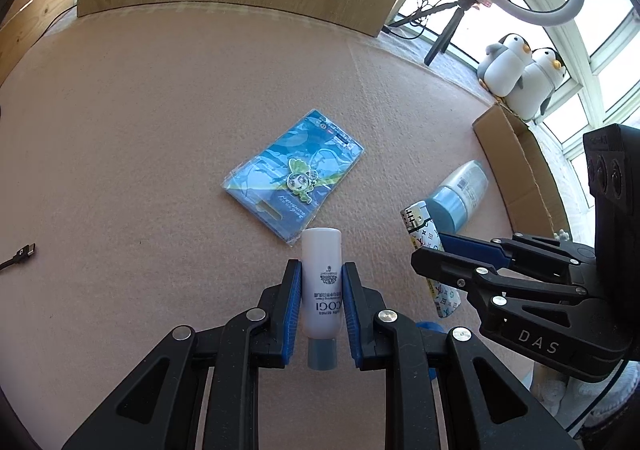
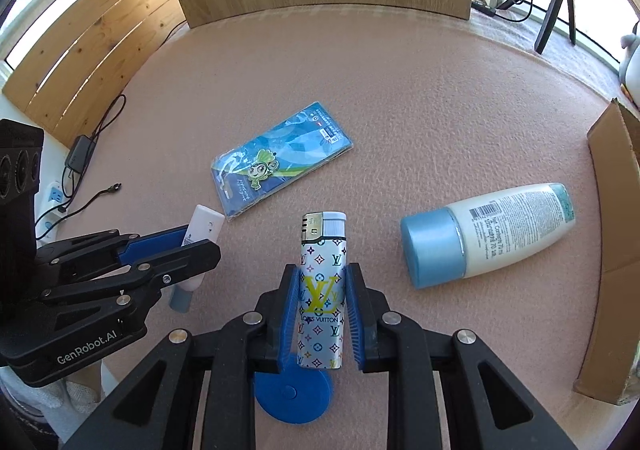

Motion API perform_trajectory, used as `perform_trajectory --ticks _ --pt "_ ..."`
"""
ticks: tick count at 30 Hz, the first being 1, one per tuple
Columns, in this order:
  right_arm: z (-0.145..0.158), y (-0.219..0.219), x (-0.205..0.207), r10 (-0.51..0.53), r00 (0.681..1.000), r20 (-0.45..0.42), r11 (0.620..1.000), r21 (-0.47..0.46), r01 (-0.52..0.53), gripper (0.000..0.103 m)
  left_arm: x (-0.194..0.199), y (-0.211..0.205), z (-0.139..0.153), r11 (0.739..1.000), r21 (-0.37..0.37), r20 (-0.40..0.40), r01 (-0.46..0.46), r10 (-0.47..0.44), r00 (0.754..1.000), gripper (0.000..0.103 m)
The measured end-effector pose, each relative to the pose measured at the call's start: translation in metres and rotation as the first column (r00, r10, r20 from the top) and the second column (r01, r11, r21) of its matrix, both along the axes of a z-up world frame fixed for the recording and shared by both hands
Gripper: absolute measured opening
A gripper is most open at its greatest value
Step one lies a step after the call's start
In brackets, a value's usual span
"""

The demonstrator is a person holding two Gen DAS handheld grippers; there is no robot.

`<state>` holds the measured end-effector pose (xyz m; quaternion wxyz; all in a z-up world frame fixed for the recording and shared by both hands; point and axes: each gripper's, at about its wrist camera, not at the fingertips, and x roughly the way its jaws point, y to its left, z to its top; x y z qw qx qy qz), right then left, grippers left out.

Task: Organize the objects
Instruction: 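Carry the lighter and pink bottle over the cardboard box with both grippers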

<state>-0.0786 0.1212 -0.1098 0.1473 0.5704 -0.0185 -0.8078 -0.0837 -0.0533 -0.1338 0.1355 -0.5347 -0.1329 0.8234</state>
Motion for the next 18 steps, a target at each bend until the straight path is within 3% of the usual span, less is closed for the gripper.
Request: perform_trajectory --ticks 7,18 --pt "0.022 0.040 0.008 -0.053 0.998 -0.038 0.998 -0.029 0.052 0.021 -0.011 0.042 0.019 0.999 0.020 -0.037 0.050 -0.049 0.998 0.021" --pt "0.057 0.150 0.029 -0.191 0.975 -0.113 0.982 -0.020 0.190 0.021 -0.027 0.133 0.042 0.987 0.049 -0.080 0.155 -0.151 0.985 0.021"
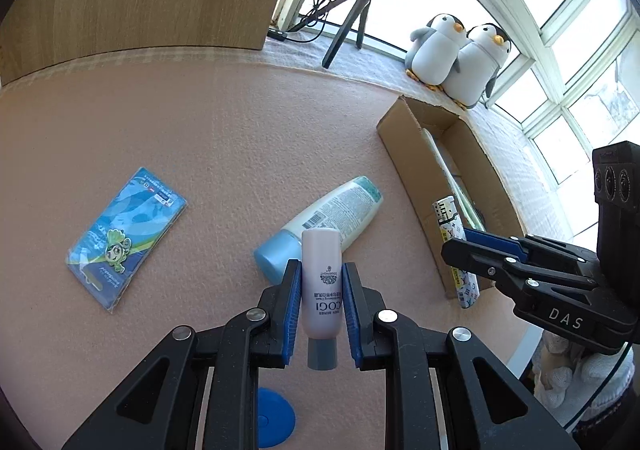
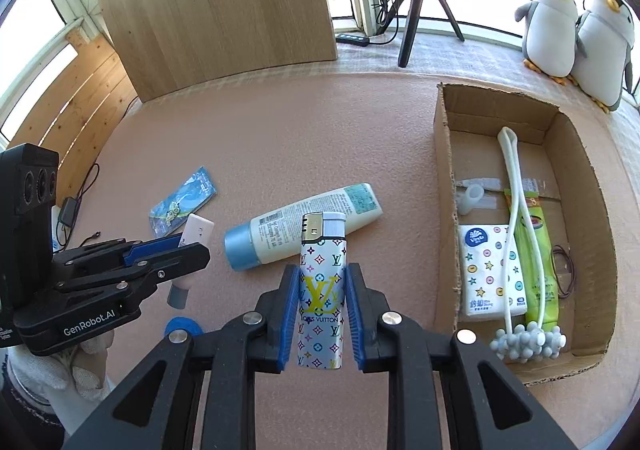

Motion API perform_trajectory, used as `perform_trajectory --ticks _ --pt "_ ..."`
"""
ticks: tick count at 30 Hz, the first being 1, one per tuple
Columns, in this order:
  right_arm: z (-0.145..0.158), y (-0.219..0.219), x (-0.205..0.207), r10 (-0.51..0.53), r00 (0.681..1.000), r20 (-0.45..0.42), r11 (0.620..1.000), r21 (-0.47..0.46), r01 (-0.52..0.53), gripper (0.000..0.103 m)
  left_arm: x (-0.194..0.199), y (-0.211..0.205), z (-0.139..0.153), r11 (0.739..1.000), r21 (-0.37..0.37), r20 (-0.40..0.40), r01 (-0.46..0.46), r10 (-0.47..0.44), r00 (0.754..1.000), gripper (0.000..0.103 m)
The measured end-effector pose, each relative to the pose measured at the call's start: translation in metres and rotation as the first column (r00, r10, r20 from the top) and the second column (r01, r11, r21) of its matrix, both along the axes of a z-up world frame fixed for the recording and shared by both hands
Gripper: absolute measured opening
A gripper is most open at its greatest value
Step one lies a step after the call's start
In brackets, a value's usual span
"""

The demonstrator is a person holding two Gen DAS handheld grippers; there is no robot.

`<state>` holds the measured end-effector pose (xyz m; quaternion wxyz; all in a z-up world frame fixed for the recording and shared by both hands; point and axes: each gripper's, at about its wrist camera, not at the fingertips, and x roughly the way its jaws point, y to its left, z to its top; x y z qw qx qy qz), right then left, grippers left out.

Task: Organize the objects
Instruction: 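Carry the lighter and pink bottle over the cardboard box with both grippers, then lower the lighter and pink bottle into the box and open both grippers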

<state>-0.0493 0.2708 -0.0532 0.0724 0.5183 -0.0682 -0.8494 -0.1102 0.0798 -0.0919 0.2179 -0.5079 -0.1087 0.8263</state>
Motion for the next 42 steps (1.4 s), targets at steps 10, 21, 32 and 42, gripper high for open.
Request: perform_trajectory --ticks 10,21,32,42 --pt "0.009 0.108 0.016 -0.188 0.982 -0.025 0.982 0.008 0.189 0.021 -0.013 0.102 0.017 0.990 0.036 -0.022 0.136 -0.135 0.991 0.021" --pt "-0.004 0.175 0.022 -0.286 0.958 -0.007 0.958 0.021 0.286 0.021 -0.005 0.189 0.017 0.967 0.039 -0.021 0.252 -0.252 0.968 0.022" --pt "-0.010 0.187 0.025 -0.303 0.953 -0.005 0.953 0.012 0.303 0.025 -0.011 0.204 0.015 0.962 0.016 -0.034 0.271 -0.270 0.962 0.039" --pt "-0.004 0.177 0.023 -0.302 0.953 -0.022 0.953 -0.008 0.302 0.048 -0.009 0.180 0.023 0.970 0.003 -0.053 0.241 -0.241 0.969 0.040"
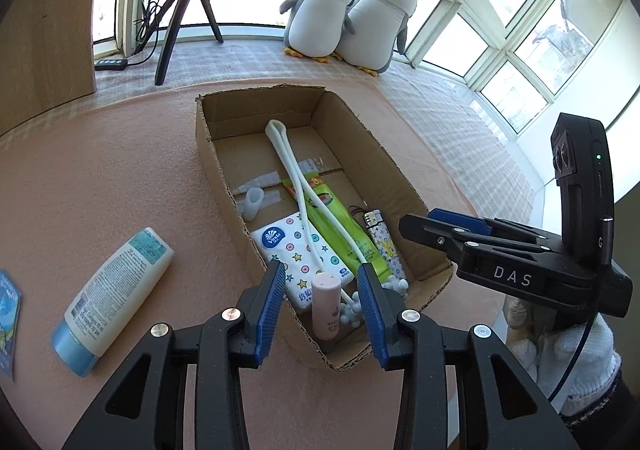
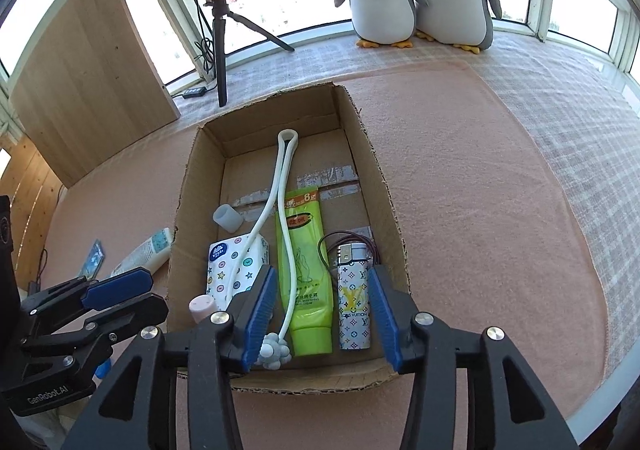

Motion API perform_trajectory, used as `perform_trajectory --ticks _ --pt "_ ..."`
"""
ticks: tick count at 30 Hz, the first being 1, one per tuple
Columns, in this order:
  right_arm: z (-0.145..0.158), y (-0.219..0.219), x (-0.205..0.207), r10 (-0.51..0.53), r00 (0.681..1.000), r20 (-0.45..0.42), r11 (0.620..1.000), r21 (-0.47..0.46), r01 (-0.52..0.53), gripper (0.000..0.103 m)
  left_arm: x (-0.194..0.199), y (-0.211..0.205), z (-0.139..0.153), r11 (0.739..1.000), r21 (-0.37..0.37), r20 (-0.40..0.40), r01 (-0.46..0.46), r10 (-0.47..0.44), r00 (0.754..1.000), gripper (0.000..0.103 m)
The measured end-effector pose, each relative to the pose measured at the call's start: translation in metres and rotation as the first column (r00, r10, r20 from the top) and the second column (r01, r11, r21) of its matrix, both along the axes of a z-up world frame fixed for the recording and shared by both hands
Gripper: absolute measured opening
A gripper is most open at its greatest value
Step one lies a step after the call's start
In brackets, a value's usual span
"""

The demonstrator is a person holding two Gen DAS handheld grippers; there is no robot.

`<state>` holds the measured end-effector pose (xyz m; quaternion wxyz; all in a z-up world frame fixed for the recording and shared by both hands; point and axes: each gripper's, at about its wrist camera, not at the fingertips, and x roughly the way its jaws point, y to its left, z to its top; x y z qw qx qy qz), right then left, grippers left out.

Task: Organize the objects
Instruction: 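Lower the lighter and pink bottle into the box and open both grippers, then close both grippers on the blue round tape measure from either side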

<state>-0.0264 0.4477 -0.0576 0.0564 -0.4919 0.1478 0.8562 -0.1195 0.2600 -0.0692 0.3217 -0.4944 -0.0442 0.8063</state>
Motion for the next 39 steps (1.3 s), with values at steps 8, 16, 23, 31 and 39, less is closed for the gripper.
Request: perform_trajectory --ticks 8,16,23,31,39 --pt "0.005 -0.027 0.003 0.021 0.999 -0.024 1.000 -0.001 -0.021 0.049 0.004 -0.043 0.001 0.999 0.006 0.011 -0.053 0.053 0.999 0.040" --pt "0.009 -0.065 0.012 0.050 0.995 -0.083 0.998 -0.028 -0.053 0.049 0.021 -0.116 -0.006 0.990 -0.015 0.030 -0.140 0.140 0.990 0.040" --pt "0.000 -0.105 0.019 0.100 0.993 -0.061 0.993 -0.051 -0.103 0.049 0.043 -0.186 -0.015 0.971 -0.051 0.041 -0.234 0.236 0.971 0.040" --pt "-0.008 -0.160 0.031 0.186 0.982 -0.012 0.982 0.033 -0.185 0.051 0.066 -0.229 -0.022 0.950 -0.129 0.023 -0.285 0.291 0.957 0.044" --pt "-0.012 -0.202 0.038 0.261 0.965 0.018 0.965 0.024 -0.262 0.051 0.081 -0.247 -0.032 0.946 -0.148 0.039 -0.289 0.297 0.954 0.050"
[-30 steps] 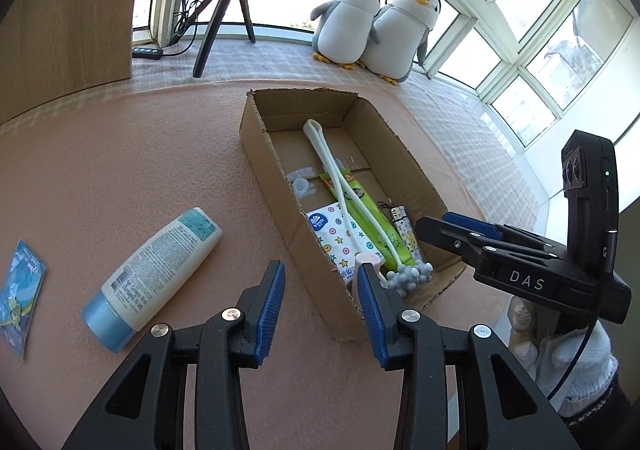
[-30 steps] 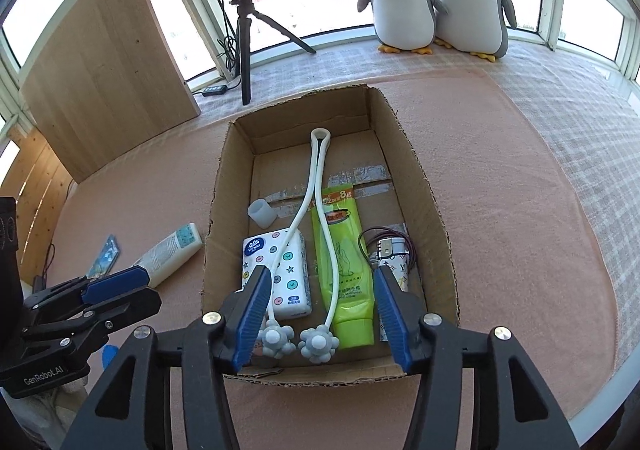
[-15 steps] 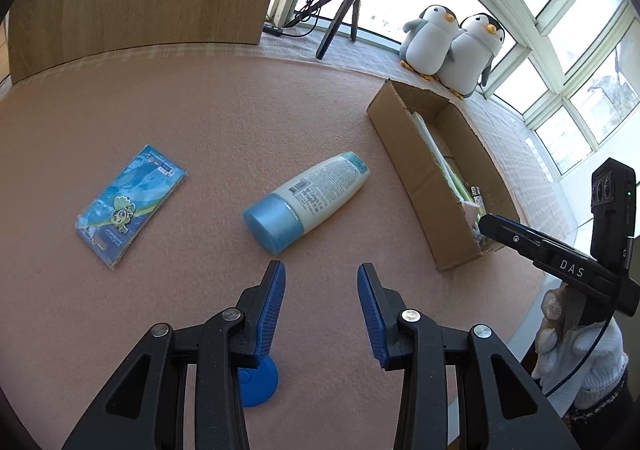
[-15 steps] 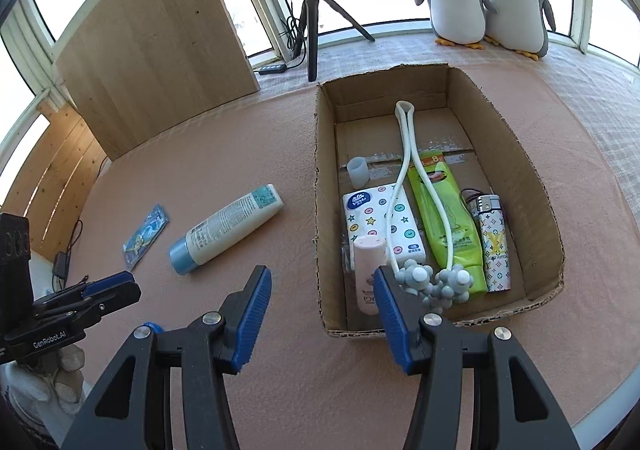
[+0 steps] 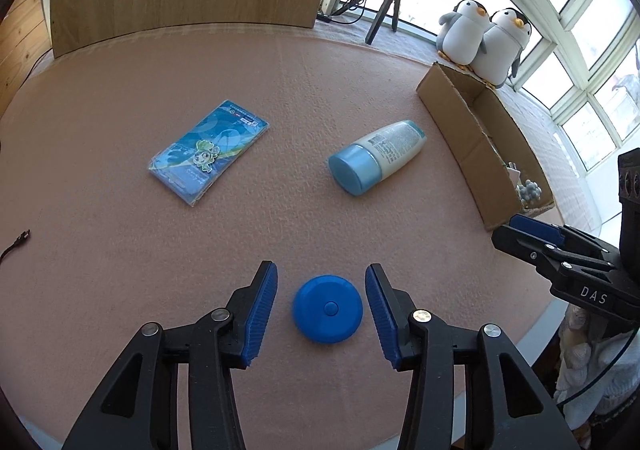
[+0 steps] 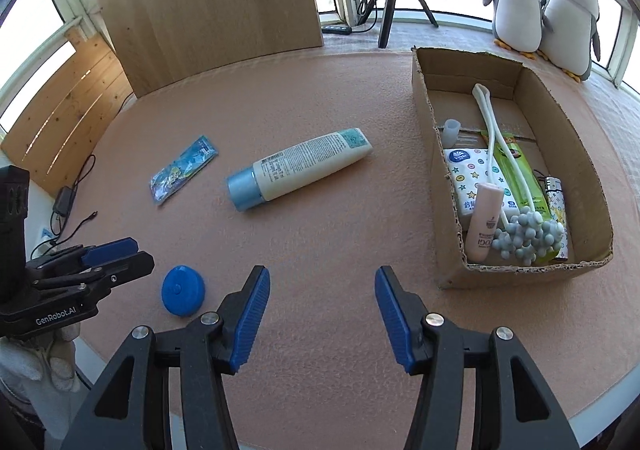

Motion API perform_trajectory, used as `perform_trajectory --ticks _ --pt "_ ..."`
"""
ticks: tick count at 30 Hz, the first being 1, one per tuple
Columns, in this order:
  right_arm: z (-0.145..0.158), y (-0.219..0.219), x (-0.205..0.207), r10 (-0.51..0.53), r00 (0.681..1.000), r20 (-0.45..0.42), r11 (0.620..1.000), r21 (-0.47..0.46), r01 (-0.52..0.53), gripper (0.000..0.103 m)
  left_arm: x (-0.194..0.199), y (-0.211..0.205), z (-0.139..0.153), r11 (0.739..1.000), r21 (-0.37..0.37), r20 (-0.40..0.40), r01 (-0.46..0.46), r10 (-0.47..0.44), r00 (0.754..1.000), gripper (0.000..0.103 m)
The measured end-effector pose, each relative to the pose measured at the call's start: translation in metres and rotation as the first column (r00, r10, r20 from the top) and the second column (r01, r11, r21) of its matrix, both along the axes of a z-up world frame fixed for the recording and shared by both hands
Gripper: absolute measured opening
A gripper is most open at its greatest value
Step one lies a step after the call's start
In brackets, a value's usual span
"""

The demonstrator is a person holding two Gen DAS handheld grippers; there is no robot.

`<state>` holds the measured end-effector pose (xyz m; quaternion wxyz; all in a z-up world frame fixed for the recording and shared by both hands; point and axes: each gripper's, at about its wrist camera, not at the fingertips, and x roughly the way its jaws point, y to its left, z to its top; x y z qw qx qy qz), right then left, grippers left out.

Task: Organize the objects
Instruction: 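Close both grippers on the blue round tape measure from either side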

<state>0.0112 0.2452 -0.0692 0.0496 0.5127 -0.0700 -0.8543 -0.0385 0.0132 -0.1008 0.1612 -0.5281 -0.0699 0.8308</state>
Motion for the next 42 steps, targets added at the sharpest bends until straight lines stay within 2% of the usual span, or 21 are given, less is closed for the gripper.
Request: perform_trajectory --ticks 3,6,11,16,26,29,31,38,42 --pt "-0.004 -0.015 0.000 0.026 1.000 0.011 1.000 0.009 -0.026 0.054 0.003 -0.004 -0.003 1.000 -0.002 0.007 0.000 0.000 1.000 0.053" --pt "-0.009 -0.027 -0.003 0.037 0.998 0.042 0.999 0.017 -0.037 0.067 0.006 -0.004 -0.008 1.000 -0.012 0.013 0.009 -0.008 1.000 0.057" --pt "-0.016 -0.042 -0.009 0.069 0.995 0.070 0.998 0.003 -0.069 0.068 0.009 -0.004 -0.018 0.999 -0.042 0.023 0.033 -0.032 0.999 0.058" --pt "-0.026 -0.053 -0.017 0.095 0.990 0.108 0.995 -0.052 -0.090 0.068 0.012 -0.003 -0.026 0.997 -0.052 0.036 0.057 -0.055 0.998 0.058" --pt "-0.051 -0.068 -0.029 0.121 0.973 0.198 0.981 -0.176 -0.086 0.067 0.013 0.000 -0.039 0.994 -0.005 0.068 0.111 -0.110 0.992 0.057" --pt "-0.056 -0.069 -0.031 0.125 0.968 0.215 0.975 -0.208 -0.079 0.060 0.012 0.001 -0.043 0.992 0.012 0.077 0.125 -0.125 0.989 0.057" --pt "-0.060 -0.072 -0.033 0.139 0.963 0.232 0.971 -0.223 -0.086 0.052 0.012 0.003 -0.044 0.991 0.017 0.080 0.133 -0.134 0.988 0.056" --pt "-0.064 -0.080 -0.038 0.164 0.955 0.248 0.967 -0.234 -0.105 0.050 0.011 0.004 -0.047 0.987 0.046 0.087 0.156 -0.160 0.983 0.050" --pt "-0.065 -0.083 -0.039 0.178 0.950 0.255 0.964 -0.240 -0.116 0.040 0.009 0.006 -0.048 0.985 0.053 0.087 0.163 -0.167 0.982 0.046"
